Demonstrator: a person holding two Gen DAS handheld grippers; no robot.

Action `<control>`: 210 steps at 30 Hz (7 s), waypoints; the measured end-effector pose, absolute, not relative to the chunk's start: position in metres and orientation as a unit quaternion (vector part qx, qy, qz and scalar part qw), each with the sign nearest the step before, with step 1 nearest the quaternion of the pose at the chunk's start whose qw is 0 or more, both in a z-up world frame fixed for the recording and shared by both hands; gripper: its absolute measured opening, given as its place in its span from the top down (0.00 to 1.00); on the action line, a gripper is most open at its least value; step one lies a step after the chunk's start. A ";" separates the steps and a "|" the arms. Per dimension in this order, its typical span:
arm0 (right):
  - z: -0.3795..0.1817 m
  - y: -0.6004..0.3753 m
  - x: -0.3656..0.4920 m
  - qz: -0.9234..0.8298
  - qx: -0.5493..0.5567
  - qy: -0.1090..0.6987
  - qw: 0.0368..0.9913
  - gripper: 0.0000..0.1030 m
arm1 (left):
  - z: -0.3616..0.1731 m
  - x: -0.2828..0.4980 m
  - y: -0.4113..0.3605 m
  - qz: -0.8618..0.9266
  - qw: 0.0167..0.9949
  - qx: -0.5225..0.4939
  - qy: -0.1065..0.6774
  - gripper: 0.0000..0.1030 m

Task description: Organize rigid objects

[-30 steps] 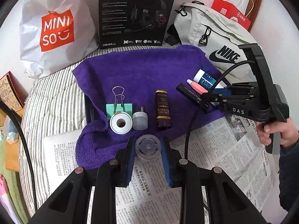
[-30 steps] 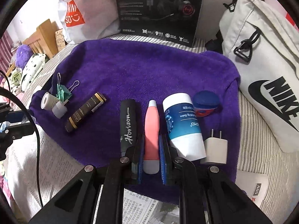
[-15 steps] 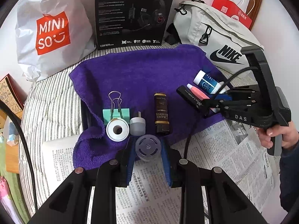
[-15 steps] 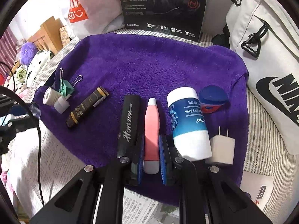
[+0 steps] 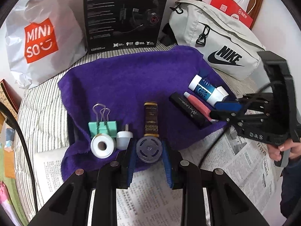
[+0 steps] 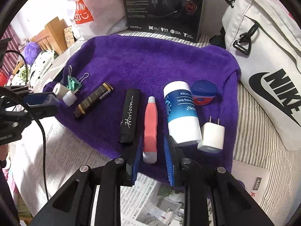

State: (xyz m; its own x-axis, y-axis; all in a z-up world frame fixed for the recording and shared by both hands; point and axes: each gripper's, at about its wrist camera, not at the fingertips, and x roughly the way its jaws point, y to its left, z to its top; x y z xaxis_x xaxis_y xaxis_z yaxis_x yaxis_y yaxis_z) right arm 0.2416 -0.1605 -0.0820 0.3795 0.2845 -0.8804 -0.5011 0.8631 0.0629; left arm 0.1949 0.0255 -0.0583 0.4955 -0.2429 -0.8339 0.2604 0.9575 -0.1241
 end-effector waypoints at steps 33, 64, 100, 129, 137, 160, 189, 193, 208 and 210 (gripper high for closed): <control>-0.059 -0.237 0.189 0.223 -0.068 0.470 0.851 0.68 | -0.092 0.249 -0.044 -0.164 0.853 0.083 0.488 0.67; -0.024 -0.217 0.136 0.152 -0.026 0.464 0.872 0.30 | -0.036 0.120 0.012 -0.025 0.888 0.008 0.459 0.05; 0.007 -0.240 0.050 0.083 -0.002 0.447 0.891 0.01 | 0.005 0.022 -0.010 -0.001 0.910 -0.007 0.415 0.00; 0.007 -0.243 0.049 0.073 -0.003 0.449 0.891 0.01 | 0.001 0.021 -0.004 0.013 0.906 -0.001 0.424 0.00; 0.009 -0.242 0.047 0.072 -0.005 0.447 0.891 0.01 | 0.001 0.021 0.002 0.016 0.905 -0.009 0.426 0.00; 0.016 -0.235 0.046 0.075 -0.013 0.443 0.893 0.01 | 0.000 0.024 0.008 0.023 0.901 -0.002 0.434 0.00; 0.017 -0.231 0.046 0.075 -0.010 0.445 0.892 0.01 | -0.001 0.023 0.007 0.023 0.899 0.004 0.438 0.00; 0.017 -0.231 0.046 0.075 -0.011 0.446 0.892 0.01 | -0.001 0.022 0.007 0.024 0.898 0.005 0.438 0.00; 0.019 -0.231 0.045 0.075 -0.011 0.445 0.892 0.01 | 0.000 0.022 0.007 0.021 0.899 0.004 0.438 0.00; 0.019 -0.231 0.045 0.074 -0.011 0.445 0.893 0.01 | 0.000 0.022 0.006 0.022 0.899 0.005 0.438 0.00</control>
State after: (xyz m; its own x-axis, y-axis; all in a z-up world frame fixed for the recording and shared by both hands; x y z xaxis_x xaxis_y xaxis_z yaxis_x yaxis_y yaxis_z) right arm 0.0453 -0.2313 0.0190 0.5934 0.1229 -0.7954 -0.1428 0.9887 0.0462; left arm 0.0217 0.0062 0.0003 0.6149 0.0437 -0.7874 -0.0350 0.9990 0.0281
